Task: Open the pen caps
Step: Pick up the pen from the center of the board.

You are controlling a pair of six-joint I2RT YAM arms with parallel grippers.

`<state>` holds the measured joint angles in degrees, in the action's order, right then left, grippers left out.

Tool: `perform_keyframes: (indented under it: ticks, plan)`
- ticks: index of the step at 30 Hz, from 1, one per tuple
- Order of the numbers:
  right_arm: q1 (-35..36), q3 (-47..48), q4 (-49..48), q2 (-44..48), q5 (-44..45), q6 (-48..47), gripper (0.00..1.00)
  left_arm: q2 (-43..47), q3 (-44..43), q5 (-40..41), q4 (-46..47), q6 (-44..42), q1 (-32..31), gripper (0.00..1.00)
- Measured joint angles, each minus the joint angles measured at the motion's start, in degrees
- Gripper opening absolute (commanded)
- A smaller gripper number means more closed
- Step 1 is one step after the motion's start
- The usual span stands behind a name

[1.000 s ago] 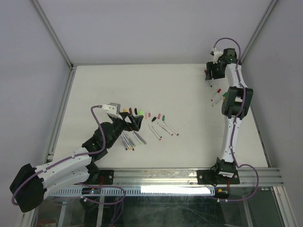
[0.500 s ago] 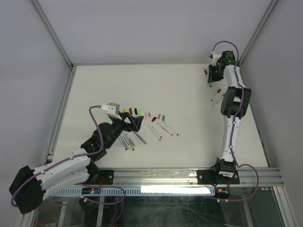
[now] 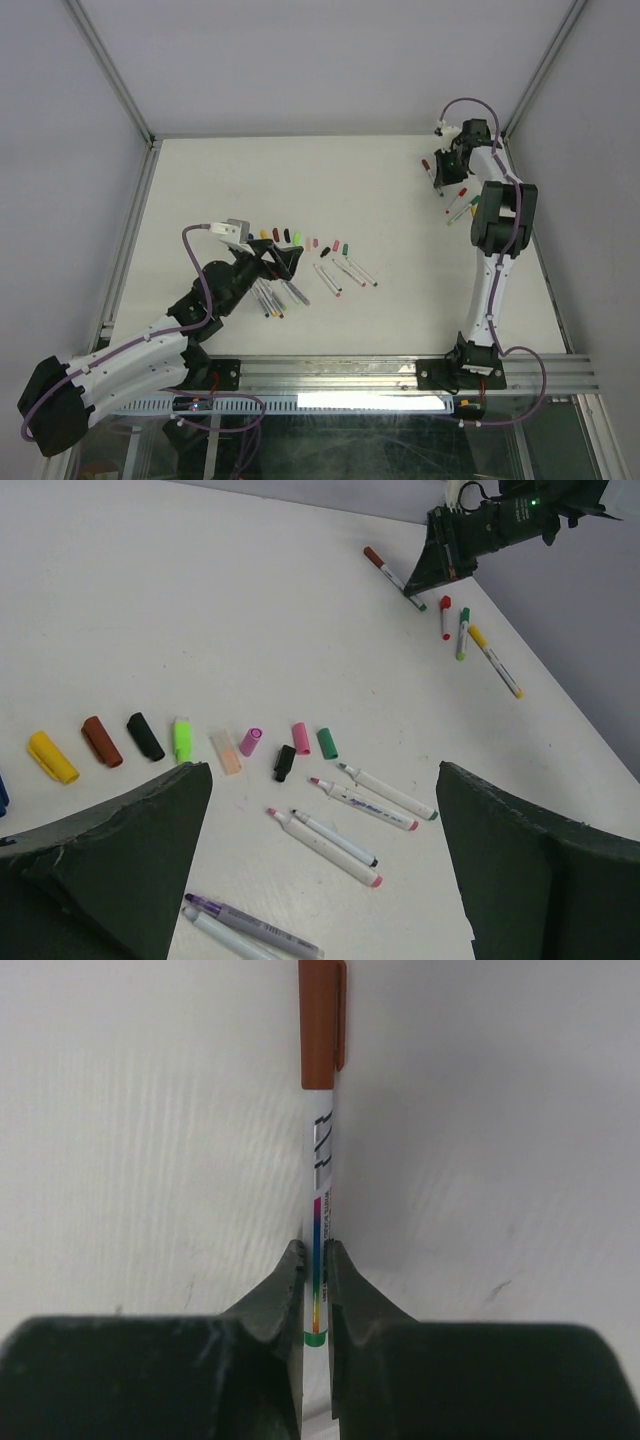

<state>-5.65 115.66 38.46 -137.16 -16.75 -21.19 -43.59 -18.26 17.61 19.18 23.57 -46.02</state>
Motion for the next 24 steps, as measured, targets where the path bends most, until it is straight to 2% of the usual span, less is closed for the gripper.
perform_keyframes:
  ticks: [8, 15, 24]
  plan:
    - [3.65, -17.90, -1.27, 11.15, -2.38, -0.42, 0.01, 0.04, 0.22, -1.31, 0.15, 1.29, 0.00, 0.99]
    - [7.23, -27.93, -1.40, 17.70, -3.61, -1.75, 0.02, -0.17, 0.42, -2.58, 0.39, 2.43, 0.00, 0.99]
    - [14.19, -39.56, -3.72, 26.21, 2.32, -4.26, 0.06, -0.15, 0.44, -3.15, 0.46, 3.43, 0.00, 0.99]
